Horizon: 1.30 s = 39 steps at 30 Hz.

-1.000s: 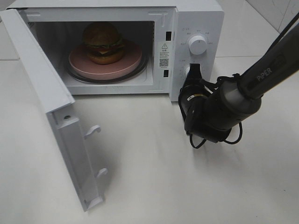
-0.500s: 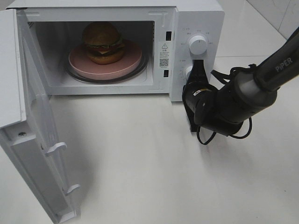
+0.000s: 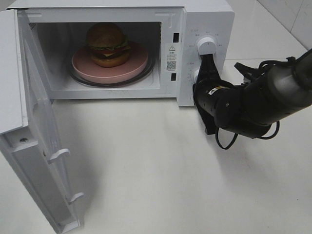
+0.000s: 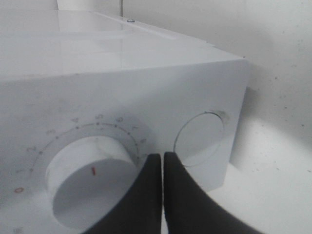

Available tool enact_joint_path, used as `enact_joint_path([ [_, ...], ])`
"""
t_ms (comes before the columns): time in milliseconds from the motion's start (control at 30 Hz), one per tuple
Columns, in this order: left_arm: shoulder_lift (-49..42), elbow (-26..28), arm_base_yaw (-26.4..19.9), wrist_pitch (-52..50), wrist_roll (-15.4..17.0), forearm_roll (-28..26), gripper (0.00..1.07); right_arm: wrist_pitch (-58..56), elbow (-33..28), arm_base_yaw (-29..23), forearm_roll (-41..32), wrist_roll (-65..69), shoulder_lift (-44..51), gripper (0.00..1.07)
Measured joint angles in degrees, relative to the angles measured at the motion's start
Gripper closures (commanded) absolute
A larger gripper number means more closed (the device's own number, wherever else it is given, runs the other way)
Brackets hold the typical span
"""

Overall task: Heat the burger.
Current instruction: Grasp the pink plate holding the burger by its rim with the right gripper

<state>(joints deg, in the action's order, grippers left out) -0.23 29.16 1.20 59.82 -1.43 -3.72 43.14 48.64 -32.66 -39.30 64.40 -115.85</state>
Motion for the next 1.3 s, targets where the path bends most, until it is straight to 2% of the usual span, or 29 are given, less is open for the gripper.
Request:
enact_joint_path([
  [167,0.0,0.0,0.0,0.0,0.0,0.0,0.06,-4.8,-1.7,0.0,3.8,-4.0,2.7,1.07],
  [300,0.0,0.0,0.0,0.0,0.0,0.0,0.06,-9.6,-1.7,0.0,8.9,-12.5,6.0,1.07],
  [433,0.0,0.0,0.0,0.0,0.0,0.0,0.06,-13.0,-1.7,0.0,9.5,-19.7,8.0,1.07],
  [467,0.0,0.0,0.0,0.0,0.0,0.0,0.06,-15.4,-1.7,0.0,9.7,-25.0,9.0,1.07],
  [533,0.0,0.0,0.0,0.0,0.0,0.0,0.06,-16.9,-1.7,0.0,9.7,-27.6,9.6,1.07],
  [567,0.0,0.0,0.0,0.0,0.0,0.0,0.06,-20.6,-1.7,0.0,9.7,-34.0,10.4,1.07],
  [600,0.0,0.0,0.0,0.0,0.0,0.0,0.06,-20.6,-1.7,0.0,9.7,-34.0,10.4,1.07],
  [633,0.0,0.0,0.0,0.0,0.0,0.0,0.06,-24.8,-1.5,0.0,9.8,-40.6,11.2,1.07],
  [667,0.0,0.0,0.0,0.0,0.0,0.0,0.06,-24.8,-1.5,0.0,9.8,-40.6,11.2,1.07],
  [733,0.0,0.0,0.0,0.0,0.0,0.0,0.06,-31.5,-0.7,0.0,9.9,-49.7,12.7,1.07],
  [867,0.0,0.0,0.0,0.0,0.0,0.0,0.06,-37.8,0.5,0.0,11.2,-57.8,13.9,1.07],
  [900,0.0,0.0,0.0,0.0,0.0,0.0,0.06,-42.3,1.4,0.0,13.0,-62.9,14.4,1.07],
  [1300,0.0,0.0,0.0,0.0,0.0,0.0,0.06,-67.2,8.9,0.0,23.7,-77.9,14.7,1.07],
])
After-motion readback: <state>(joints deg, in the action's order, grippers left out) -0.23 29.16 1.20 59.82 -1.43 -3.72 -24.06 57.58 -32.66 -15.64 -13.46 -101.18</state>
